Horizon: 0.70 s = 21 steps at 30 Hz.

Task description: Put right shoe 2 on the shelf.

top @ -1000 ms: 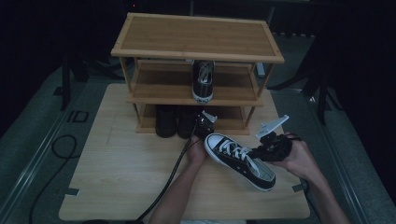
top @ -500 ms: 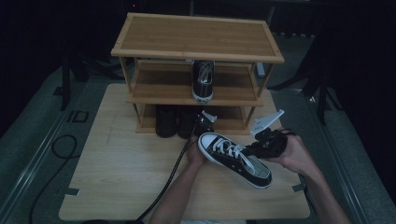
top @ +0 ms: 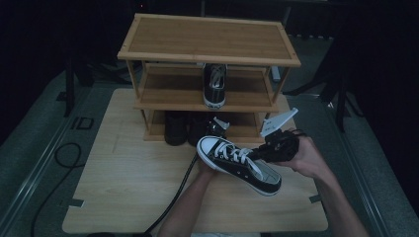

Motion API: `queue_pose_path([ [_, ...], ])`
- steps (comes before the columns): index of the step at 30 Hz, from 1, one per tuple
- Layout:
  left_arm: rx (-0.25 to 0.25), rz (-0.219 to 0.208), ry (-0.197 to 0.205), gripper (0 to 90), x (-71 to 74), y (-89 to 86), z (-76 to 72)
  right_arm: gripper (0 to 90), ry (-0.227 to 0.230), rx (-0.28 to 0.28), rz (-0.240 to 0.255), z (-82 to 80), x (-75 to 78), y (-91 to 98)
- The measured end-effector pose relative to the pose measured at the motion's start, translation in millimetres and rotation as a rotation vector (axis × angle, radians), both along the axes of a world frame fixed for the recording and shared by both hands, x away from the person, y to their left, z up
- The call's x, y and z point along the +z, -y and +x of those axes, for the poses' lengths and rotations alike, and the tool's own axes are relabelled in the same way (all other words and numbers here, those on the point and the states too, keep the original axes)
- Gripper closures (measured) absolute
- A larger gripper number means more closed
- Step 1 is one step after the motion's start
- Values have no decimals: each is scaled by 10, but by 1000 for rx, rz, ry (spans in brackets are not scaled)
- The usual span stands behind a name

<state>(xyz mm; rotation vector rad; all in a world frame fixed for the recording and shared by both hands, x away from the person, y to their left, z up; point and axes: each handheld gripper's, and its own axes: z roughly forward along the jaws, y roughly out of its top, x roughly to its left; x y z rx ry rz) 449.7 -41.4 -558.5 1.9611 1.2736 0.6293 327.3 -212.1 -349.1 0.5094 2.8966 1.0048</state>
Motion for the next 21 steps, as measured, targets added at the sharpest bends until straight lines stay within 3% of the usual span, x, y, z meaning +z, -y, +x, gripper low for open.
queue_pose_path([
  [9,10,4,0,900,2,1,-4,887,17,-2,37,24,137,21],
  [21,10,4,0,900,2,1,-4,887,65,-71,88,91,399,176],
])
